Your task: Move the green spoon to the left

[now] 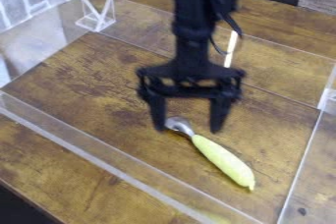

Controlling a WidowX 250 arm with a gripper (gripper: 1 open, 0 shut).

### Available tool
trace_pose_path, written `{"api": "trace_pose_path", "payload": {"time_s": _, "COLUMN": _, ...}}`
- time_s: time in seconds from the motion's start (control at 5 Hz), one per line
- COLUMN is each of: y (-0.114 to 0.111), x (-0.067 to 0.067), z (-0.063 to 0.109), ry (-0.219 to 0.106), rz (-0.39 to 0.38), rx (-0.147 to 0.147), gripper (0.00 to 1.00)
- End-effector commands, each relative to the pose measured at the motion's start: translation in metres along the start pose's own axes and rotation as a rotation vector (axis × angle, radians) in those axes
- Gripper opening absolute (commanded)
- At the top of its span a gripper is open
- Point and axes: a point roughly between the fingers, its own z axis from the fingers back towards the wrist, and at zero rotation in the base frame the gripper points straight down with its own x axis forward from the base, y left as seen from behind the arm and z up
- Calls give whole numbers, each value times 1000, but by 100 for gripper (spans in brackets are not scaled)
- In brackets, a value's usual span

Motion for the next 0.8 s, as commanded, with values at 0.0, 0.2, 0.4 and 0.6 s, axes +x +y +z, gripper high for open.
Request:
{"api": "trace_pose_path", "payload": {"time_s": 0.0, "y": -20, "x": -3, "z": -7, "ry": -57, "rz": 112, "rx": -59, "gripper": 100}}
{"api": "trace_pose_path", "payload": {"time_s": 0.2, "y": -22, "x": 9, "z": -20, "ry": -76, "rz": 188, "rx": -86, "gripper": 100}}
{"api": "trace_pose_path", "payload": {"time_s": 0.4, "y": -19, "x": 27, "z": -29, "ry": -102, "rz": 184, "rx": -97, "gripper": 100}}
{"api": "trace_pose_path", "payload": {"time_s": 0.6, "y": -25, "x": 29, "z": -29, "ry": -126, "rz": 201, "rx": -108, "gripper": 100}}
